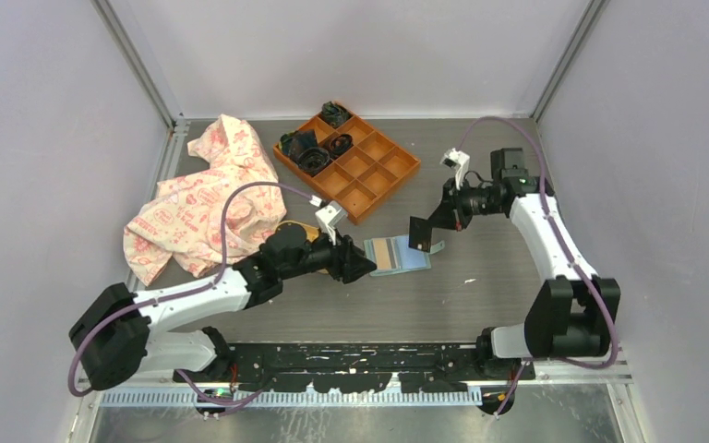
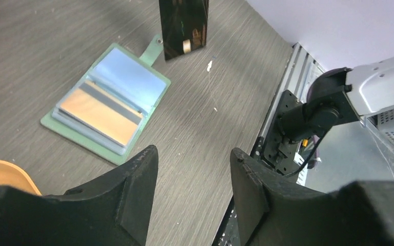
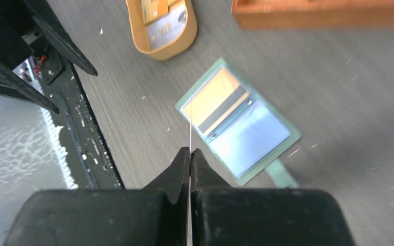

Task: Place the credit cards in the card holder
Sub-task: Insert the credit card into the card slot.

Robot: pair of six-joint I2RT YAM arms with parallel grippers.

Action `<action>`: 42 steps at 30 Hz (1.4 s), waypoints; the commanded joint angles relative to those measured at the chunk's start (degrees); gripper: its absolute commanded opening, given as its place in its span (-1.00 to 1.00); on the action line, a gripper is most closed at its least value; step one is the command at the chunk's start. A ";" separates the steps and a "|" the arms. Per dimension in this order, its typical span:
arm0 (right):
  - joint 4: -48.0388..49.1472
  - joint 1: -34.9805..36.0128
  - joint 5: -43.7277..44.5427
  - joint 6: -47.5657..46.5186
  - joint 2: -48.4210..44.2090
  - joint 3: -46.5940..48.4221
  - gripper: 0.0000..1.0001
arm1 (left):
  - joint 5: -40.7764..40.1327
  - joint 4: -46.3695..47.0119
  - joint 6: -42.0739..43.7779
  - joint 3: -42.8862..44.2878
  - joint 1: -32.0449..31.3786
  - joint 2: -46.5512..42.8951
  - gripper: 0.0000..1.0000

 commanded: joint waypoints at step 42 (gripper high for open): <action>21.83 0.34 -1.47 31.66 24.94 -5.93 -0.99 | -24.74 -15.91 -11.83 16.77 -3.38 28.27 0.04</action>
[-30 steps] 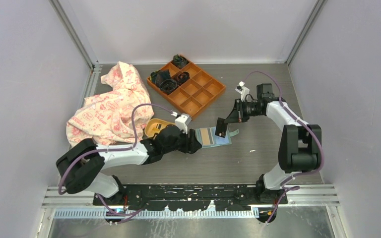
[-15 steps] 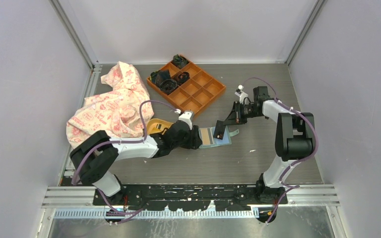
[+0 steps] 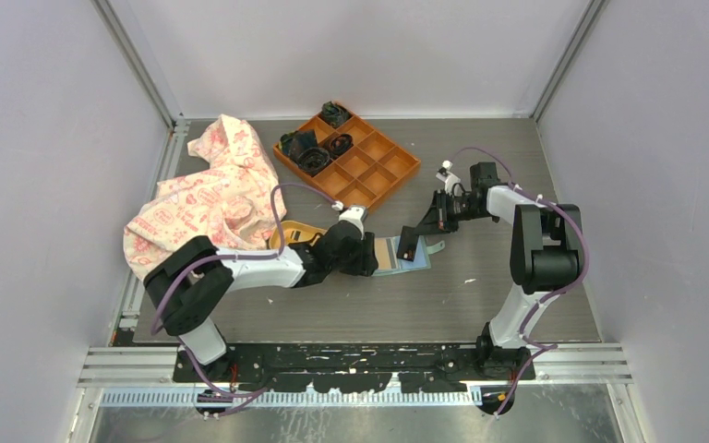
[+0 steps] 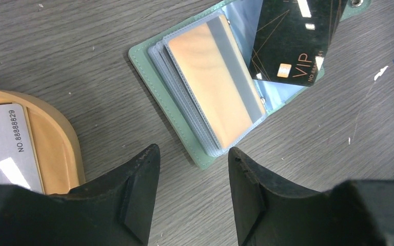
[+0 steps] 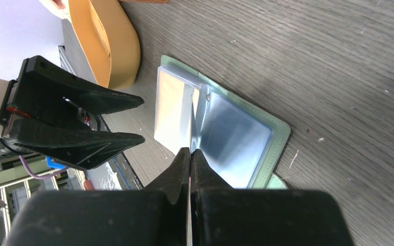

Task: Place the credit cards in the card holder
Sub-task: Insert the credit card into the card slot.

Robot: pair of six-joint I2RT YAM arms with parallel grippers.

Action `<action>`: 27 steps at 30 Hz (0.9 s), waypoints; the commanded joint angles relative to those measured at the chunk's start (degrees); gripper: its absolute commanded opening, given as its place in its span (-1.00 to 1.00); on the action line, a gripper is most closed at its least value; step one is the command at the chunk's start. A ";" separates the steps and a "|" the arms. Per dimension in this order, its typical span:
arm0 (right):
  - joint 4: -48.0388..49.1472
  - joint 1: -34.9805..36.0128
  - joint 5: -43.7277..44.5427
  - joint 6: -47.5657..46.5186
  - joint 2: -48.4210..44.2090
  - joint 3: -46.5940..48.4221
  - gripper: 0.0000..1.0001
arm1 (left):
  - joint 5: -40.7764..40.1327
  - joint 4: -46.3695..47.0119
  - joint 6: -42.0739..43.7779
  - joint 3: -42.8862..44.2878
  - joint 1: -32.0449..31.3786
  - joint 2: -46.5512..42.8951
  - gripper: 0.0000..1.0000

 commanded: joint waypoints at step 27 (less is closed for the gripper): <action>-3.15 0.23 -0.03 -1.31 -3.75 1.31 -0.99 | -2.28 -6.29 2.87 7.25 0.60 3.72 -0.04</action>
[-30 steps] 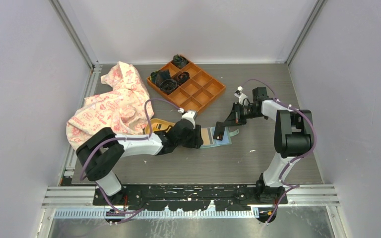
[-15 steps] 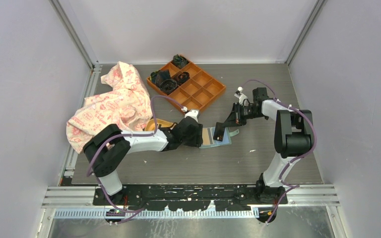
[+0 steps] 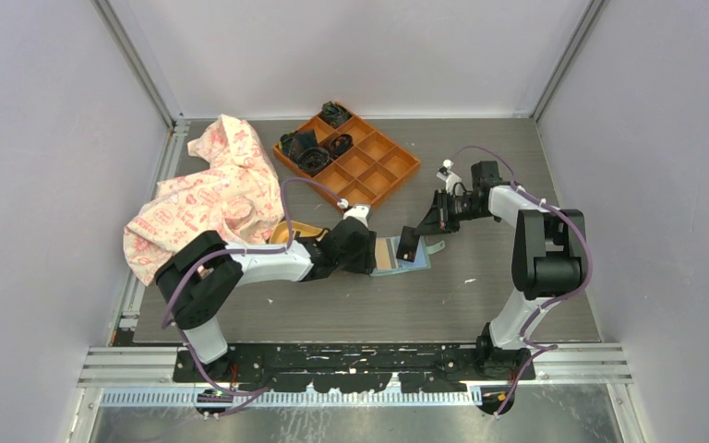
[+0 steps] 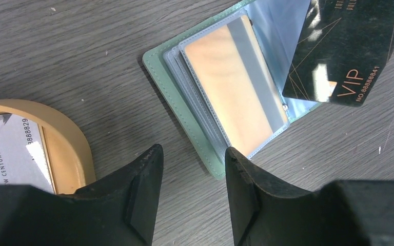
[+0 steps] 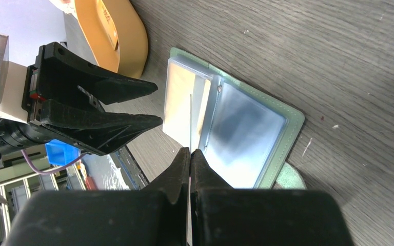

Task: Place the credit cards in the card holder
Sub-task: Insert the credit card into the card slot.

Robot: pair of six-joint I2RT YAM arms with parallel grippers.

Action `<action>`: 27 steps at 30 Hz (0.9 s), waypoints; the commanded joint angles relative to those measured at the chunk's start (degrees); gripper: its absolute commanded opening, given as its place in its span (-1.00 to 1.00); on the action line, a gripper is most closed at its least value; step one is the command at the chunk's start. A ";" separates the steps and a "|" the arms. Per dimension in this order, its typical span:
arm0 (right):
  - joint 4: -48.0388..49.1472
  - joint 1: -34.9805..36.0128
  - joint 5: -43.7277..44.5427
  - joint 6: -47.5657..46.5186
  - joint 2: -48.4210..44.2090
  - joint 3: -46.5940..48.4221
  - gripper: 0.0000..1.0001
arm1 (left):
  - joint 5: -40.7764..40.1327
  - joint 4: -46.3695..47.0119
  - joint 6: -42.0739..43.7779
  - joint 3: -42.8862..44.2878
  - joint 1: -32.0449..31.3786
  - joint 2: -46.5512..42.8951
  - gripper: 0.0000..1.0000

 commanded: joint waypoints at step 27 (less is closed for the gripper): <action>-0.91 1.45 1.48 -1.58 -1.84 1.21 -0.99 | -0.34 -0.22 1.38 1.84 0.32 -0.99 -0.05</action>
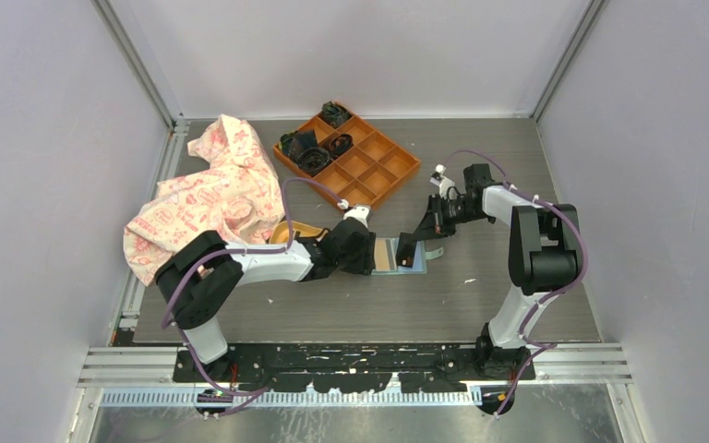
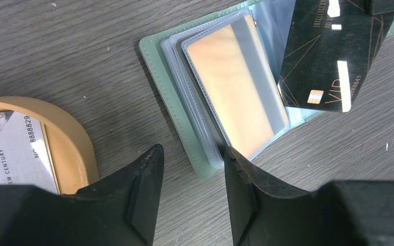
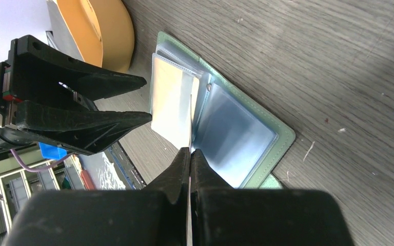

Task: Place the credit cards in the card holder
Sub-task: Insert the credit card into the card slot.

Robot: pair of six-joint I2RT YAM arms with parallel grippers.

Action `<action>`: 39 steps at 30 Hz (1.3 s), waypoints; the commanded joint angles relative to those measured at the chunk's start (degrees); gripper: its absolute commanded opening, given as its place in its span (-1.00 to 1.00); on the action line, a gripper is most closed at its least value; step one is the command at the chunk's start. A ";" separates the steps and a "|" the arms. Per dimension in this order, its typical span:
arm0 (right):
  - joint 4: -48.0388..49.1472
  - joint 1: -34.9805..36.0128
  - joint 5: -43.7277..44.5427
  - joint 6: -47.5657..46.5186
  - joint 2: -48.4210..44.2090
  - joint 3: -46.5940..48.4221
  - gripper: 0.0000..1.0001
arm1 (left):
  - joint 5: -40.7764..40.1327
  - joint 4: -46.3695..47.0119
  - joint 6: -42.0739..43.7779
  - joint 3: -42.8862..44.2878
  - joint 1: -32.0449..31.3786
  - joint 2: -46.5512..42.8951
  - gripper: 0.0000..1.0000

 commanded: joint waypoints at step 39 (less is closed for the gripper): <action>-0.89 1.23 -2.60 0.65 3.96 1.78 -0.99 | 2.21 1.77 0.28 0.89 1.51 -1.70 -0.04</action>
